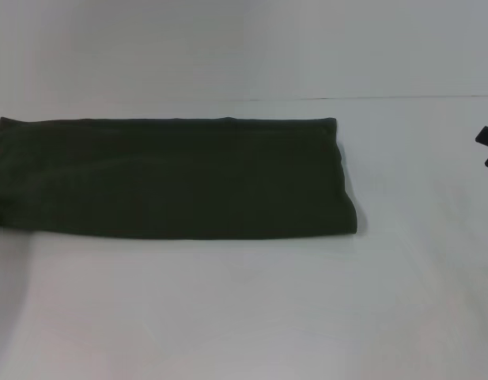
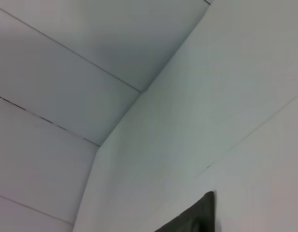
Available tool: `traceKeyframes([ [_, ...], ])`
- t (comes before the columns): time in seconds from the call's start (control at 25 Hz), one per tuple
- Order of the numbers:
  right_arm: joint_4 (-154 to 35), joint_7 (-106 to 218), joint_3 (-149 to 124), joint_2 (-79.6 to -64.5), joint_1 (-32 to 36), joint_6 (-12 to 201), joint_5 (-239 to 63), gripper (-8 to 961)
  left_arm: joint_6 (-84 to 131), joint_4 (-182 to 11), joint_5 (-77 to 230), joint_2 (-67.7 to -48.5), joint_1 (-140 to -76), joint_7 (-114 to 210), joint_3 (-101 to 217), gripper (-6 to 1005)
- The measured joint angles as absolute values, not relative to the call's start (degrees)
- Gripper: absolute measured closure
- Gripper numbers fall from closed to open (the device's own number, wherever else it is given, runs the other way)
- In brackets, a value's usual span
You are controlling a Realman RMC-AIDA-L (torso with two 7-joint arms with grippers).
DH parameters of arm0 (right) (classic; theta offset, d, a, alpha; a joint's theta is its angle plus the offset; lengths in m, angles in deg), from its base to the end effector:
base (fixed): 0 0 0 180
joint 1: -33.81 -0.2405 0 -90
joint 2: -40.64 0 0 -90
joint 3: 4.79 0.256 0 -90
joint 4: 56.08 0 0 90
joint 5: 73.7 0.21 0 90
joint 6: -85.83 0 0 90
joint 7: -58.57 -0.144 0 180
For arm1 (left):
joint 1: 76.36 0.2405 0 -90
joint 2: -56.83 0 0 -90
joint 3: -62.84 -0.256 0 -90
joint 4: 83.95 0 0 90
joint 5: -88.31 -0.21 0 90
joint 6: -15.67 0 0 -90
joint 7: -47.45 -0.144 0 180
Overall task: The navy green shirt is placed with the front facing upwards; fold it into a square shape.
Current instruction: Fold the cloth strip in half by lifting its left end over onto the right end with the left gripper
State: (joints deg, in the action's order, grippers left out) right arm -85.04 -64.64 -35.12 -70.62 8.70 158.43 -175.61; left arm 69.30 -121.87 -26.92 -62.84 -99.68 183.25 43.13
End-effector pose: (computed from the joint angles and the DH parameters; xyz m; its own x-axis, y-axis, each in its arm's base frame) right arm 0.3497 0.3465 0.0777 -0.1000 -0.6158 -0.7815 -0.9752 -0.0952 0.1998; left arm -0.4012 0.3328 0.0693 -0.3042 0.4071 0.8612 0.9343 0.3041 0.1863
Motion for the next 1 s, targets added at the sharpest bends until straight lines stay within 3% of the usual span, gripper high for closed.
traceKeyframes([
  [0.32,-84.95,-64.24,-35.21,-70.78,8.51,158.62,-175.66,216,79.97,-125.36,-22.87,-62.88,-101.50,180.34,42.86,992],
  [0.64,-84.96,-64.06,-35.20,-71.29,7.75,158.40,-175.66,216,89.50,-127.11,-22.25,-62.25,-108.46,181.31,41.32,992],
  [1.0,-84.90,-64.03,-35.35,-71.65,7.47,158.45,-175.65,215,90.13,-127.73,-20.25,-64.23,-114.56,180.97,32.54,993],
])
